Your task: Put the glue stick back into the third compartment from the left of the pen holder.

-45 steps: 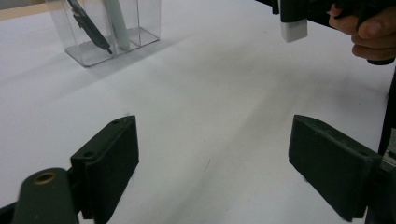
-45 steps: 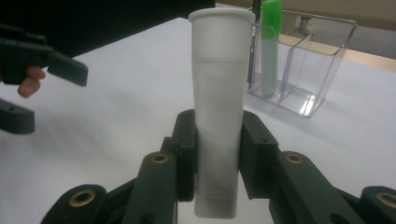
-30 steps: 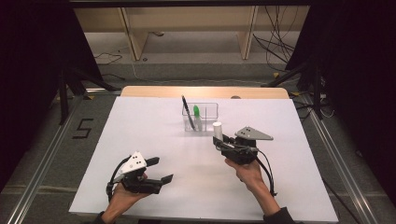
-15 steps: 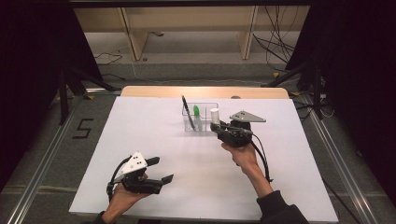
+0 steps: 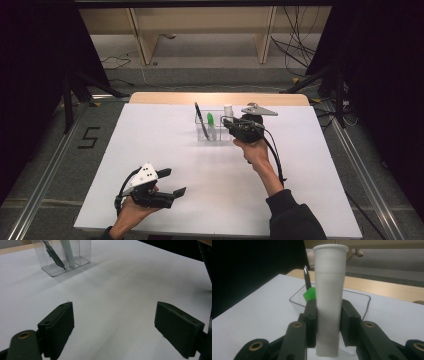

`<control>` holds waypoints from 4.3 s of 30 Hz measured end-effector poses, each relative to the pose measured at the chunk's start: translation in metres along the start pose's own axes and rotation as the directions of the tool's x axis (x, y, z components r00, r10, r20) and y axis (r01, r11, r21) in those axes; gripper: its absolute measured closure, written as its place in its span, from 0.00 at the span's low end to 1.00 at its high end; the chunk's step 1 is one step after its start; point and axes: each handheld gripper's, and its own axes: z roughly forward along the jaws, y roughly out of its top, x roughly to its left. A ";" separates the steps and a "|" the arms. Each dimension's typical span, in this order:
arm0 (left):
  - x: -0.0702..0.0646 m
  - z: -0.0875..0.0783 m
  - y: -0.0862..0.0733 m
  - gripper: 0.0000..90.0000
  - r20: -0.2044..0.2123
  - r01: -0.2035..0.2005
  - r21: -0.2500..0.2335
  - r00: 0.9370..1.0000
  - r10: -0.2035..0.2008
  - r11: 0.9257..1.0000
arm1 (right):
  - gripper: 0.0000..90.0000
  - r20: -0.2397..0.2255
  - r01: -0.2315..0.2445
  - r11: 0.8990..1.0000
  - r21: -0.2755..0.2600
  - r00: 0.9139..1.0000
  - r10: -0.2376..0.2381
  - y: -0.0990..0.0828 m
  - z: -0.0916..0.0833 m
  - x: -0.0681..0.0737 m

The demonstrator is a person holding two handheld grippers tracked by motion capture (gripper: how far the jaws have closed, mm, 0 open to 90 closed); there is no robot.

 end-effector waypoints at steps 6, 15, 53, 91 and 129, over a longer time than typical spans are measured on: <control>0.000 0.001 0.000 0.18 -0.002 -0.005 0.000 1.000 0.005 1.000 | 0.79 0.019 -0.011 1.000 0.006 1.000 0.011 0.009 0.012 -0.004; 0.000 0.001 0.000 0.18 -0.004 -0.005 0.001 1.000 0.005 1.000 | 0.79 0.039 -0.004 1.000 0.020 0.999 0.003 0.019 0.026 -0.004; -0.001 0.002 0.000 0.18 0.002 -0.014 0.006 1.000 0.014 1.000 | 0.78 0.147 -0.021 0.997 0.081 0.989 0.008 0.024 0.058 -0.014; -0.002 0.003 0.000 0.18 0.004 -0.016 0.010 1.000 0.016 1.000 | 0.40 0.042 0.014 0.997 0.082 0.999 -0.017 0.020 0.016 -0.001; -0.001 0.004 -0.001 0.18 0.000 -0.011 0.019 1.000 0.011 1.000 | 0.37 -0.144 0.046 0.997 0.055 0.989 -0.038 -0.061 -0.066 0.022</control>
